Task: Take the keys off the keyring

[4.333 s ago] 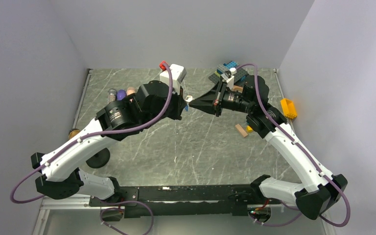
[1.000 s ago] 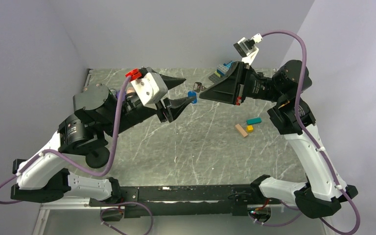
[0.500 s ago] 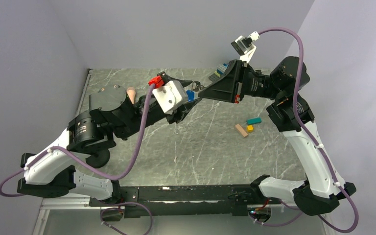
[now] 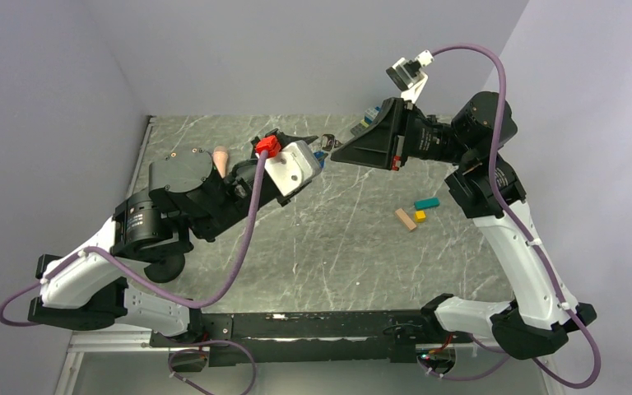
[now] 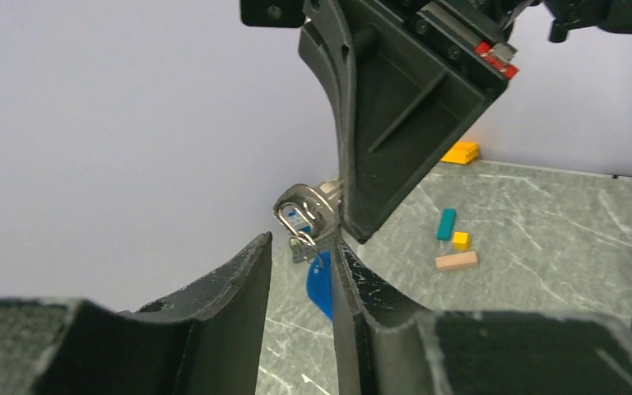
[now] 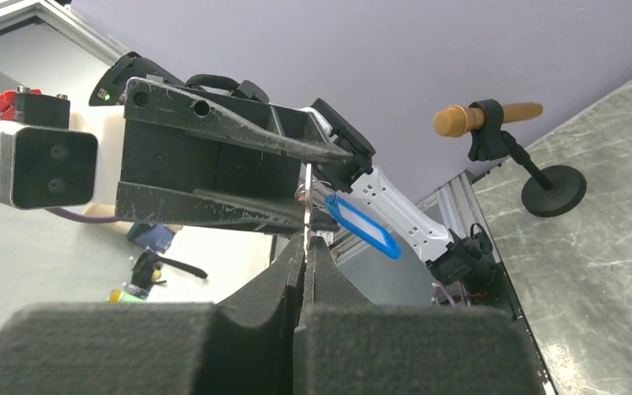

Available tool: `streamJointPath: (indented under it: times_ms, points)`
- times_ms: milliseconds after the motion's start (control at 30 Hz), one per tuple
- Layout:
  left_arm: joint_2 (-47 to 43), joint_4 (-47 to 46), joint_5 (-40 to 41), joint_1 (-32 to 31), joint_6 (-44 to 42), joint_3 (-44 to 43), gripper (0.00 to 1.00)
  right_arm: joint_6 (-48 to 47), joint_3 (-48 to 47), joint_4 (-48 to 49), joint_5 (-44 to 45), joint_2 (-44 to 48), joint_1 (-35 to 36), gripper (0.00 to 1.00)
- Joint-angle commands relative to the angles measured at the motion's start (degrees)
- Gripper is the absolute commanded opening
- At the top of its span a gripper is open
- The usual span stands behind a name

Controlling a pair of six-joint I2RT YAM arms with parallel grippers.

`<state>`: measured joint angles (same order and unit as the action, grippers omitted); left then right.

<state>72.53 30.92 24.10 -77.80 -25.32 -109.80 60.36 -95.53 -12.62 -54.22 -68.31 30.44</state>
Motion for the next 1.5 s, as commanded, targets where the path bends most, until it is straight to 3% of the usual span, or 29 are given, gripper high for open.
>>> streamJointPath:
  times_ms: [0,400,767,1100,1200,1467]
  points:
    - [-0.7,-4.3,4.6,-0.7,-2.2,-0.8,0.35,-0.5,-2.5,0.6,-0.9,0.3,0.1,0.00]
    - [-0.7,-3.7,5.8,-1.3,-3.1,-1.4,0.26,-0.9,-4.1,-0.2,-1.6,-0.7,0.1,0.00]
    - [2.4,2.8,4.4,-1.6,-0.8,-8.7,0.04,-0.3,-2.7,1.6,-2.9,-0.4,0.0,0.00]
    - [4.5,12.7,1.2,-1.5,6.6,-16.7,0.05,-2.1,-2.5,2.9,-6.4,0.1,0.1,0.00]
    - [4.0,13.5,0.1,-1.5,9.5,-17.2,0.09,-3.4,-2.9,2.6,-7.7,0.0,0.1,0.00]
    - [4.4,18.8,-8.8,0.5,18.0,-19.5,0.13,-13.6,-4.5,-5.0,-10.1,0.0,0.0,0.00]
